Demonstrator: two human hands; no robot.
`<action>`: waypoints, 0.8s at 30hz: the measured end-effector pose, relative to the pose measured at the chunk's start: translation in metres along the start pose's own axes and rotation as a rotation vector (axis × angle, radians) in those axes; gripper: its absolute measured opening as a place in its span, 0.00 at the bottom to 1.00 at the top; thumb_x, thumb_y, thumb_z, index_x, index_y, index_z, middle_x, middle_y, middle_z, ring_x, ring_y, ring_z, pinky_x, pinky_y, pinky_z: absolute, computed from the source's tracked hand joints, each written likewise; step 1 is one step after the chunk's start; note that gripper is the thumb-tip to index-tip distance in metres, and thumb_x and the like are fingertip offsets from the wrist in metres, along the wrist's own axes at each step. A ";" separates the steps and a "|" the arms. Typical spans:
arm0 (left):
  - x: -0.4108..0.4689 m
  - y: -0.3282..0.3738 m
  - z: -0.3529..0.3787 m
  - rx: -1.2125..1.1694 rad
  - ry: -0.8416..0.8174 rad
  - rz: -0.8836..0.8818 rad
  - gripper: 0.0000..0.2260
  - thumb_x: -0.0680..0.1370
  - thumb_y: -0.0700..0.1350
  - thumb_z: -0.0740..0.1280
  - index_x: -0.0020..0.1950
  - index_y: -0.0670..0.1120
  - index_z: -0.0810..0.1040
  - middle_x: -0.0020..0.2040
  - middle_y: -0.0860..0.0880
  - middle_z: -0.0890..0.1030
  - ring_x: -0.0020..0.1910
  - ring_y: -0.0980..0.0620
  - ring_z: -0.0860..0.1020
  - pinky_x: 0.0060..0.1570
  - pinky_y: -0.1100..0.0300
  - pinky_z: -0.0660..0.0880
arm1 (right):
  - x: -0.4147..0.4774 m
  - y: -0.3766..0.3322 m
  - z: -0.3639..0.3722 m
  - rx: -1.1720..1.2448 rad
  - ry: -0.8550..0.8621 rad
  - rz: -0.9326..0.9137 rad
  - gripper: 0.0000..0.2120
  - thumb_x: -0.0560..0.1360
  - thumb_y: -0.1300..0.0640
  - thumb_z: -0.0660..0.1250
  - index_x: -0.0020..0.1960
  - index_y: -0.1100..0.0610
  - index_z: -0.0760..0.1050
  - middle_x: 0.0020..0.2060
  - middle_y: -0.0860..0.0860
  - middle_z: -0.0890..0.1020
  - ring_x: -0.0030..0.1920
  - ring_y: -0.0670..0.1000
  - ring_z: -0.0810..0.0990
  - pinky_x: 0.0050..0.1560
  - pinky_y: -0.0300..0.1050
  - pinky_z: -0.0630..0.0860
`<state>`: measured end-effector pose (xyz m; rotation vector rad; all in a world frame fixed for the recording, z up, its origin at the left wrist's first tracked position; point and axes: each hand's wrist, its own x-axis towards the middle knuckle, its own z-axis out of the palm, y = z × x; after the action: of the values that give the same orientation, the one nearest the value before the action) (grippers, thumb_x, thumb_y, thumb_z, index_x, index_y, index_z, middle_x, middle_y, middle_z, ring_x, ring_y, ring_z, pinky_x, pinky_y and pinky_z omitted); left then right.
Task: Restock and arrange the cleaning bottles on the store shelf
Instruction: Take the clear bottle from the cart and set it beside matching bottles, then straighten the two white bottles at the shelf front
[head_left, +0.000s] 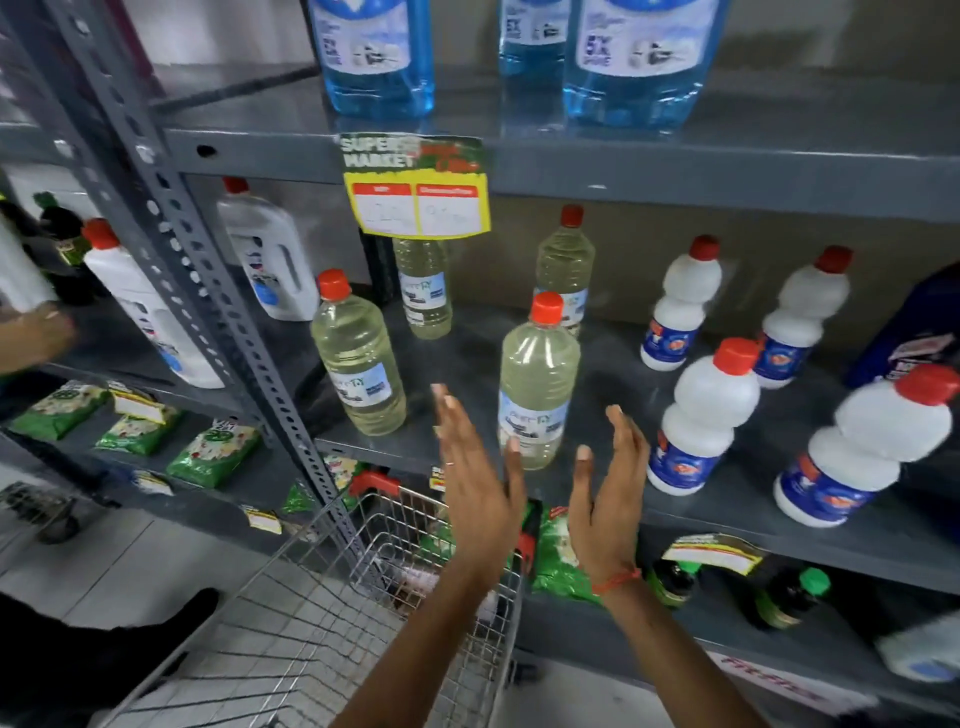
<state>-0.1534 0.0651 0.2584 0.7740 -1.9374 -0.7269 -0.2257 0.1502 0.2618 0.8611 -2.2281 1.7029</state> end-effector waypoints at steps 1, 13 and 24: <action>-0.007 0.009 0.009 -0.030 -0.007 0.064 0.32 0.80 0.55 0.53 0.76 0.49 0.37 0.78 0.53 0.39 0.77 0.52 0.45 0.76 0.57 0.46 | 0.000 -0.001 -0.008 -0.003 0.015 -0.026 0.22 0.78 0.61 0.58 0.71 0.64 0.64 0.68 0.56 0.67 0.70 0.49 0.64 0.72 0.36 0.59; -0.051 0.078 0.152 -0.201 -0.306 -0.373 0.45 0.65 0.48 0.78 0.74 0.42 0.58 0.73 0.43 0.67 0.71 0.48 0.67 0.70 0.58 0.64 | 0.021 0.138 -0.167 -0.108 0.175 0.344 0.50 0.62 0.60 0.80 0.75 0.66 0.54 0.74 0.64 0.60 0.75 0.59 0.58 0.74 0.40 0.53; -0.049 0.067 0.164 -0.016 -0.256 -0.334 0.25 0.64 0.51 0.78 0.55 0.46 0.74 0.51 0.46 0.83 0.47 0.48 0.81 0.43 0.61 0.69 | 0.050 0.167 -0.180 -0.037 0.076 0.429 0.32 0.64 0.58 0.77 0.65 0.60 0.70 0.59 0.56 0.80 0.58 0.57 0.79 0.58 0.52 0.77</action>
<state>-0.2951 0.1736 0.2135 1.0517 -2.0471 -1.0866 -0.3923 0.3299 0.2069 0.3140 -2.5132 1.8174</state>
